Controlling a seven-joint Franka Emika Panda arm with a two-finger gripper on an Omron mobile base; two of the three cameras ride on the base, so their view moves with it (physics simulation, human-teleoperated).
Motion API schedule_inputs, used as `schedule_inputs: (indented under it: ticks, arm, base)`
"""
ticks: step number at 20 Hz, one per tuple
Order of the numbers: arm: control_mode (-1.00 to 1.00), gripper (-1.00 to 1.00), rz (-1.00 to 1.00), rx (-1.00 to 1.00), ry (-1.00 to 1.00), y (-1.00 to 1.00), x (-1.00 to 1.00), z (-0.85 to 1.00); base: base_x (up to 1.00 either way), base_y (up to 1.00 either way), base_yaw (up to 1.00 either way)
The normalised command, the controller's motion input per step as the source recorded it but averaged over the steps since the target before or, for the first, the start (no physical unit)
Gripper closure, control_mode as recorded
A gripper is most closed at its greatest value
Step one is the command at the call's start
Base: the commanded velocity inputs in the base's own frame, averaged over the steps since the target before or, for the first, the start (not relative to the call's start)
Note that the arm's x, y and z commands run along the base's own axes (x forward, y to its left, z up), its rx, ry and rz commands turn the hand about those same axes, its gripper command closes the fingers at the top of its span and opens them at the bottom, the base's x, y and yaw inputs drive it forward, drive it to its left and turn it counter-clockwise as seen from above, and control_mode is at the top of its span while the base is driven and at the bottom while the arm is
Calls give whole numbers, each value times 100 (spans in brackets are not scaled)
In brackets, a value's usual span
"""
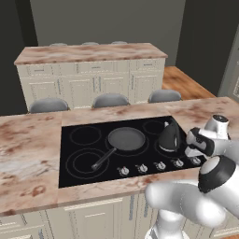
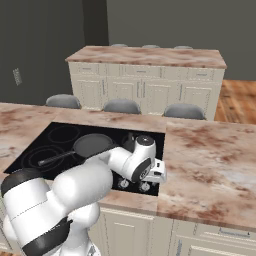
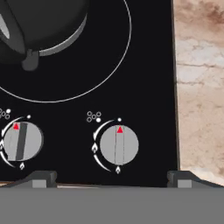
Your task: Pick the kettle from the counter and place it on a stove burner. Then turn the burner on.
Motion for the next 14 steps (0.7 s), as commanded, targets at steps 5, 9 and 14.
schedule_inputs:
  ticks: [5, 9, 14]
  arm:
    - [-100, -100, 0, 0, 0, -9, 24, -27]
    - [-100, -100, 0, 0, 0, -9, 18, -30]
    - [-100, -100, 0, 0, 0, -1, 6, -27]
  base:
    - [0, 0, 0]
    - [0, 0, 0]
    - [0, 0, 0]
